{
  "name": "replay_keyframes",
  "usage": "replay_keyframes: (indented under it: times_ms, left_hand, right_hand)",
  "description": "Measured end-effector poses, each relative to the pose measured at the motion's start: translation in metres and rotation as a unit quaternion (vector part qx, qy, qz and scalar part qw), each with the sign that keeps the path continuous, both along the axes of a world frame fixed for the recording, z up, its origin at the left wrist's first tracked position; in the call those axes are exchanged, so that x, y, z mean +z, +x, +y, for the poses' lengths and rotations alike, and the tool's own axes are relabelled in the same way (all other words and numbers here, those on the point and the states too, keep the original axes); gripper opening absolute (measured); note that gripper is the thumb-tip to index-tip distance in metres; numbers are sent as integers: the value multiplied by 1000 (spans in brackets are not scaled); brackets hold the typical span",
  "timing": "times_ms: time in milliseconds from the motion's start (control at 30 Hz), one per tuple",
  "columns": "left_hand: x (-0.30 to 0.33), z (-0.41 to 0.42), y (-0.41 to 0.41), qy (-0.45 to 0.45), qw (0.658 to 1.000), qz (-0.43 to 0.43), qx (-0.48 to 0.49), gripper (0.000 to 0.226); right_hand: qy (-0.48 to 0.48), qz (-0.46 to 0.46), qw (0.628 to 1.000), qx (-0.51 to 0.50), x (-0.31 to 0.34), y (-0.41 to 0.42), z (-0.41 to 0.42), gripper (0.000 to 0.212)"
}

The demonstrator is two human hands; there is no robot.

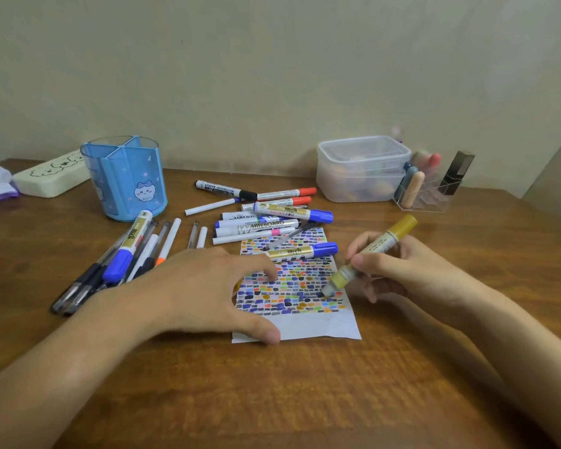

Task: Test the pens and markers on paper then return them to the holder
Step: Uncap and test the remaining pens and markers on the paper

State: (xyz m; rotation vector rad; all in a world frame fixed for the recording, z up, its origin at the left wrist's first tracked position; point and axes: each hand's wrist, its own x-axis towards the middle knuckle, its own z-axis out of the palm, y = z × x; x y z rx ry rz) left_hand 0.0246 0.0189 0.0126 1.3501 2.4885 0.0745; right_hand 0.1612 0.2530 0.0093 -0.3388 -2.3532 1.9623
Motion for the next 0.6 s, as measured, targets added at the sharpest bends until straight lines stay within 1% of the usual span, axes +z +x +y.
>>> replay_keyframes:
  times_ms: [200,233,333,500,600]
  left_hand:
    - [-3,-1,-4,-2,1000,3,-10,79]
    - [-3,-1,-4,-3,1000,8,-12,77]
    - [-4,-1,-4,-1,1000,13,-17,76]
    - [-4,-1,-4,-5,1000,10,-19,74]
    - [-5,-1,-4,-3,1000,11,-17,73]
  right_hand:
    - [39,-21,999,-4,0,0,7,22]
    - [50,-25,998,-2,1,0,9,21]
    - [67,-27,997,-3,0,1,12,10]
    - [100,-15,995,-12,-5,-1,14,13]
    - [114,-24,993,-3,-6,-2,15,9]
